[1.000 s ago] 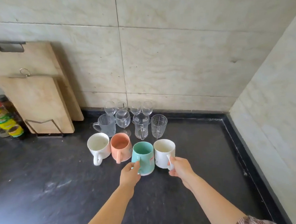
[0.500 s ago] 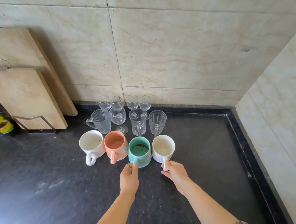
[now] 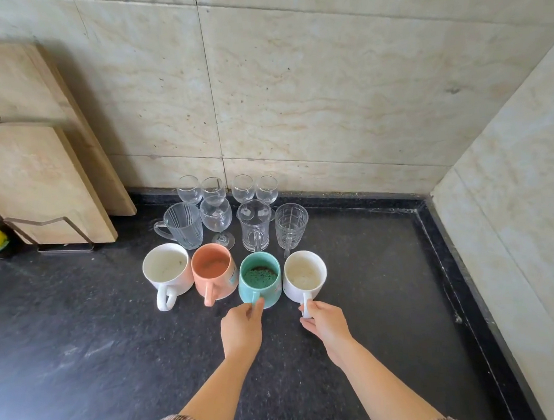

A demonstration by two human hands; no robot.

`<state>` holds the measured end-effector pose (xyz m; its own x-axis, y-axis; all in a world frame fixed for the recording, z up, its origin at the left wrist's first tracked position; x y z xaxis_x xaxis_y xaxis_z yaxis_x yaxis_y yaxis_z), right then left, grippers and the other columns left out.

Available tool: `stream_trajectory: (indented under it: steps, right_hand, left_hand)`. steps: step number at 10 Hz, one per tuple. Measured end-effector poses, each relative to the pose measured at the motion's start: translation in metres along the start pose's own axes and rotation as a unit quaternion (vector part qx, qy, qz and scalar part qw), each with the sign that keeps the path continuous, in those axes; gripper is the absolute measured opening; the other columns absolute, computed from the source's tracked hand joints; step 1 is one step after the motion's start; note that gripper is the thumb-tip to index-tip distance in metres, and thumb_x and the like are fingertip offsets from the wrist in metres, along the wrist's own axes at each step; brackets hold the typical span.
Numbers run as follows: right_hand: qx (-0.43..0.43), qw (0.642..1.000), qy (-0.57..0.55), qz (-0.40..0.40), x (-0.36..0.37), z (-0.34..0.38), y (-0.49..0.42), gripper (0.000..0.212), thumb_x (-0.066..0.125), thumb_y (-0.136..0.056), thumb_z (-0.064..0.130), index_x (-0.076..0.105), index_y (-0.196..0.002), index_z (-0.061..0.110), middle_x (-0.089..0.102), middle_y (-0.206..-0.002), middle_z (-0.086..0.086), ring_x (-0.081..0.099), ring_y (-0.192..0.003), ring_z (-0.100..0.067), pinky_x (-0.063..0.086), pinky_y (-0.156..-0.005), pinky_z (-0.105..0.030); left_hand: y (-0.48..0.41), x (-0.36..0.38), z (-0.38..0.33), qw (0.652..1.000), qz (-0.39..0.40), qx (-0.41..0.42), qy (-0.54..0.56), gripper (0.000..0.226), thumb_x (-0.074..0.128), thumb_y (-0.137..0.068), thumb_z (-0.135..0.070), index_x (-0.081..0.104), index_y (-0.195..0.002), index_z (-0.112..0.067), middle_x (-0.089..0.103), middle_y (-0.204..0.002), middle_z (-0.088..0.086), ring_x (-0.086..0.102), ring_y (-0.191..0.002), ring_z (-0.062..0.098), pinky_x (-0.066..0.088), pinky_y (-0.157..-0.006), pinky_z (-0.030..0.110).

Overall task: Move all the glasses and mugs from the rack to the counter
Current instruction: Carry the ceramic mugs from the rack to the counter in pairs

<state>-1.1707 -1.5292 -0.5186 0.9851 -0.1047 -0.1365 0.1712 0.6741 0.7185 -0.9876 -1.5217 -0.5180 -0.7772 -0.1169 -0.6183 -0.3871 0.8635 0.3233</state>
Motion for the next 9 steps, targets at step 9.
stream_trajectory:
  steps: [9]
  right_hand:
    - [-0.076,0.972,0.209,-0.078,-0.002,0.024,0.022,0.031,0.051,-0.095,0.033,0.063,-0.115,0.011,0.065,-0.109,-0.006,0.059,-0.09,-0.019,0.048,-0.077,-0.032]
  left_hand:
    - [-0.003,-0.002,-0.01,0.988,0.124,0.019,-0.087,0.031,0.048,-0.097,-0.037,0.065,-0.101,-0.012,0.068,-0.096,0.003,0.058,-0.073,0.014,0.044,-0.064,0.027]
Point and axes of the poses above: each hand's wrist, its own y-axis away from the middle knuckle, its own x-axis out of the palm, z = x × y, the point moved 4 cm from there along -y, towards the middle knuckle
